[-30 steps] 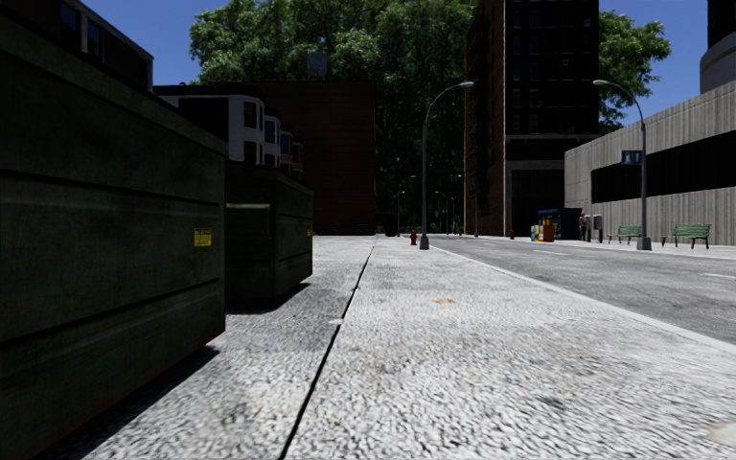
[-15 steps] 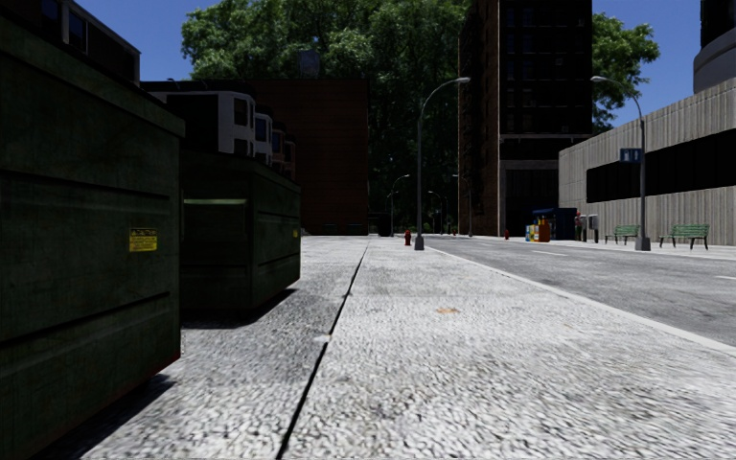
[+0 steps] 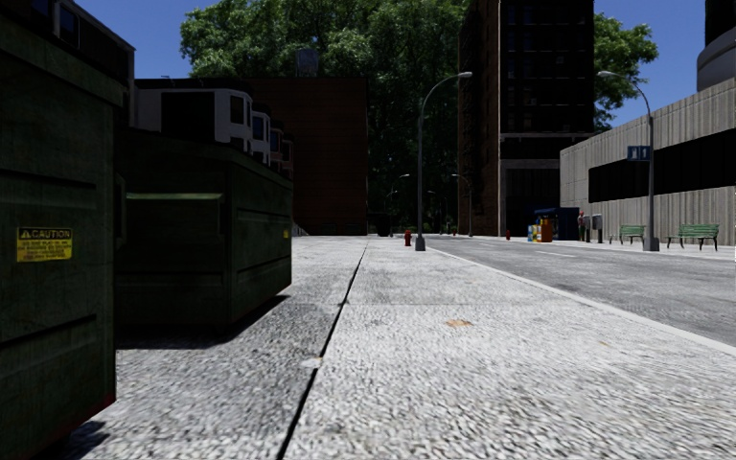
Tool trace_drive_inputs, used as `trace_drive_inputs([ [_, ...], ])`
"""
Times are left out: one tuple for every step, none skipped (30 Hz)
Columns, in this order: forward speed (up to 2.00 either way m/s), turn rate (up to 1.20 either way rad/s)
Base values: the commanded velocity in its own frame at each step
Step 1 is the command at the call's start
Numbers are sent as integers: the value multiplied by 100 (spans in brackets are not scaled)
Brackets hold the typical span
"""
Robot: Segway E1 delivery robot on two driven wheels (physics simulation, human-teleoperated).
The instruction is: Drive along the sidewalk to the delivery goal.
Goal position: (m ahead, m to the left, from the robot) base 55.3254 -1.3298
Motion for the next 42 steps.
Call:
trace_drive_inputs([
  [97,-120],
  [97,-26],
  [97,0],
  [97,0],
  [97,0],
  [97,0],
  [97,0],
  [97,0],
  [97,0],
  [123,0],
  [126,0],
  [126,0],
  [127,0],
  [127,0],
  [127,0],
  [127,0],
  [127,0],
  [127,0],
  [127,0],
  [127,0],
  [127,0],
  [127,0],
  [127,0],
  [127,0],
  [127,0],
  [127,0],
  [127,0],
  [127,0],
  [127,0],
  [127,0],
  [127,0],
  [127,0],
  [127,0],
  [127,0],
  [127,0],
  [127,0],
  [127,0],
  [127,0],
  [127,0],
  [127,0],
  [127,0],
  [127,0],
])
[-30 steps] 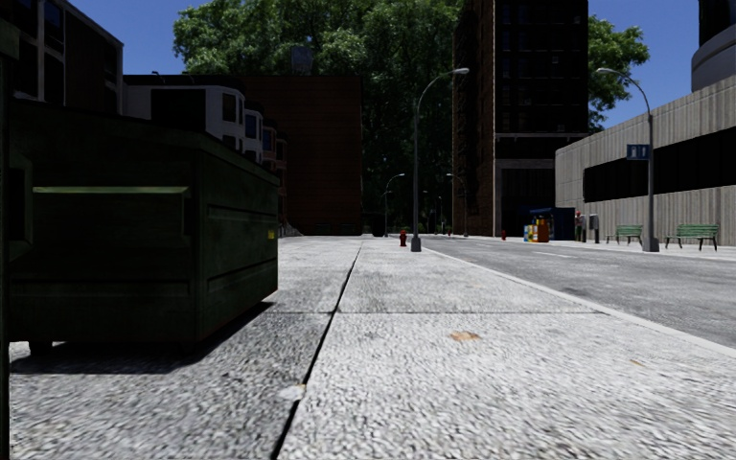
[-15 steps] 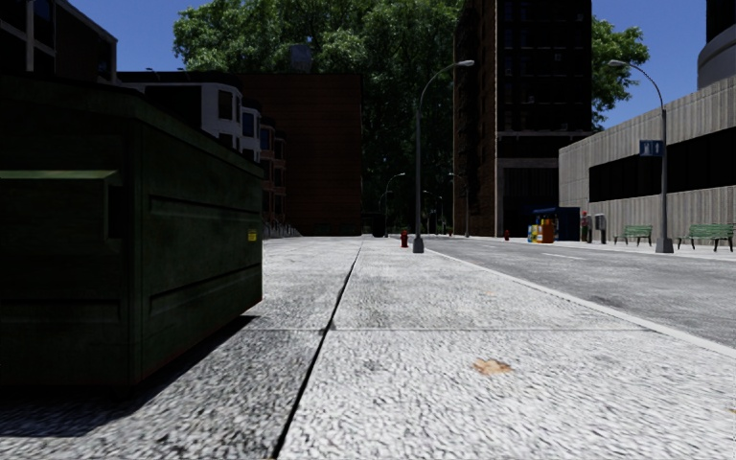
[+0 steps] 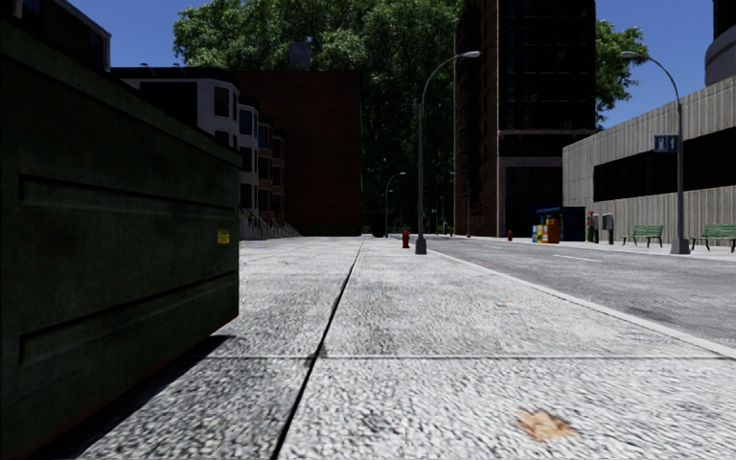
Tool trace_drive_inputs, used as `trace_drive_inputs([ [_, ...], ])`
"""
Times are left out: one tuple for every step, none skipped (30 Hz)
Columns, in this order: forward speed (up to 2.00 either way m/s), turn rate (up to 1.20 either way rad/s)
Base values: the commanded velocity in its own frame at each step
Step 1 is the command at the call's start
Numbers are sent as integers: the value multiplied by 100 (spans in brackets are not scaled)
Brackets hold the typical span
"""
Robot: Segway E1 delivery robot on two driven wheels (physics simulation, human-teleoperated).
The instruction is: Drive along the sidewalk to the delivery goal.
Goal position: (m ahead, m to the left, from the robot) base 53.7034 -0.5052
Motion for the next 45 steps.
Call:
trace_drive_inputs([
  [127,0],
  [127,0],
  [127,0],
  [127,0],
  [127,0],
  [127,0],
  [127,0],
  [127,0],
  [127,0],
  [127,0],
  [127,0],
  [127,0],
  [127,0],
  [127,0],
  [127,0],
  [127,0],
  [127,0],
  [127,0],
  [127,0],
  [127,0],
  [127,0],
  [127,0],
  [127,0],
  [127,0],
  [127,0],
  [127,0],
  [127,0],
  [127,0],
  [127,0],
  [127,0],
  [127,0],
  [127,0],
  [127,0],
  [127,0],
  [127,0],
  [127,0],
  [127,0],
  [128,0],
  [129,0],
  [132,0],
  [141,0],
  [162,0],
  [162,0],
  [180,0],
  [186,0],
])
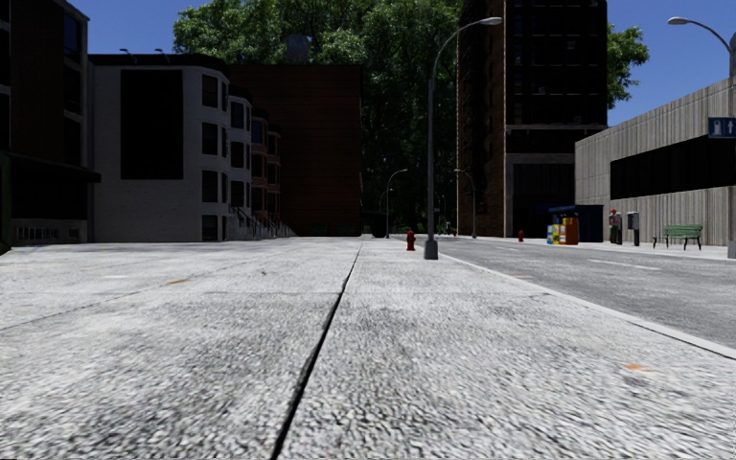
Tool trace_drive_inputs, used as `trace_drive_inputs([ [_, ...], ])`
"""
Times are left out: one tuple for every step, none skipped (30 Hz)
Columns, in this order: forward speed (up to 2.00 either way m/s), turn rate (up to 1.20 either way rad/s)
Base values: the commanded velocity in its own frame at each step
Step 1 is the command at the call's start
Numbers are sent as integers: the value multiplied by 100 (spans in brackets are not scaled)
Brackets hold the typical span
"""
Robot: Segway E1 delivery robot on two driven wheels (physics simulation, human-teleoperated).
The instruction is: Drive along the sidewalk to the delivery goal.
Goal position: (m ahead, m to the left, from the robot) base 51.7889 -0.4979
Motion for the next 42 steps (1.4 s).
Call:
trace_drive_inputs([
  [187,0],
  [187,0],
  [187,0],
  [187,0],
  [187,0],
  [187,0],
  [187,0],
  [187,0],
  [187,0],
  [187,0],
  [187,0],
  [187,0],
  [187,0],
  [187,0],
  [187,0],
  [200,93],
  [200,88],
  [200,11],
  [200,4],
  [200,3],
  [200,2],
  [200,1],
  [200,0],
  [200,0],
  [200,0],
  [200,0],
  [200,0],
  [200,0],
  [200,49],
  [200,49],
  [200,64],
  [200,72],
  [200,73],
  [200,73],
  [200,24],
  [200,7],
  [200,2],
  [200,0],
  [200,0],
  [200,0],
  [200,0],
  [200,0],
])
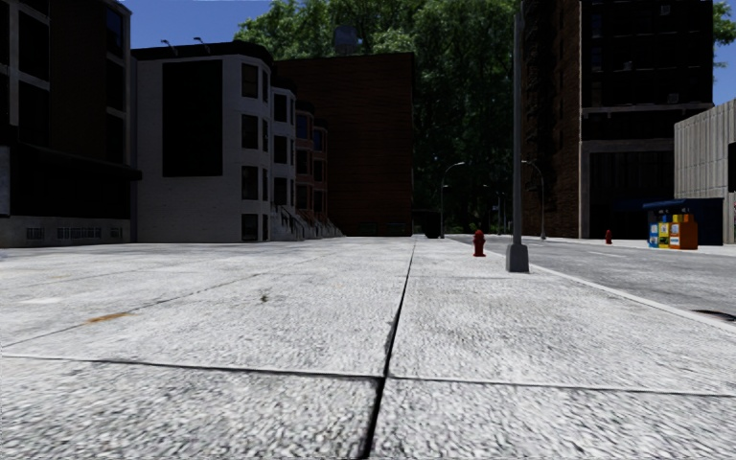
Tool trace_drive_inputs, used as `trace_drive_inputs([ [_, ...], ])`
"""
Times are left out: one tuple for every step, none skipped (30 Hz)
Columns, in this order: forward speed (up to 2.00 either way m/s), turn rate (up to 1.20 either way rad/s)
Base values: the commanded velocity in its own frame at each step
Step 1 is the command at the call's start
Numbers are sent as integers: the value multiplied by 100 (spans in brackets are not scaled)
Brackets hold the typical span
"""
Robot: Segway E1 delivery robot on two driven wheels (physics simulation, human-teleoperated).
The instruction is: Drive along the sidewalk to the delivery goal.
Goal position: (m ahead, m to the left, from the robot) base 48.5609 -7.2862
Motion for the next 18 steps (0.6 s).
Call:
trace_drive_inputs([
  [200,0],
  [200,0],
  [200,0],
  [200,0],
  [200,0],
  [200,0],
  [200,0],
  [200,0],
  [200,0],
  [200,0],
  [200,0],
  [200,0],
  [200,0],
  [200,0],
  [200,0],
  [200,0],
  [200,0],
  [200,0],
])
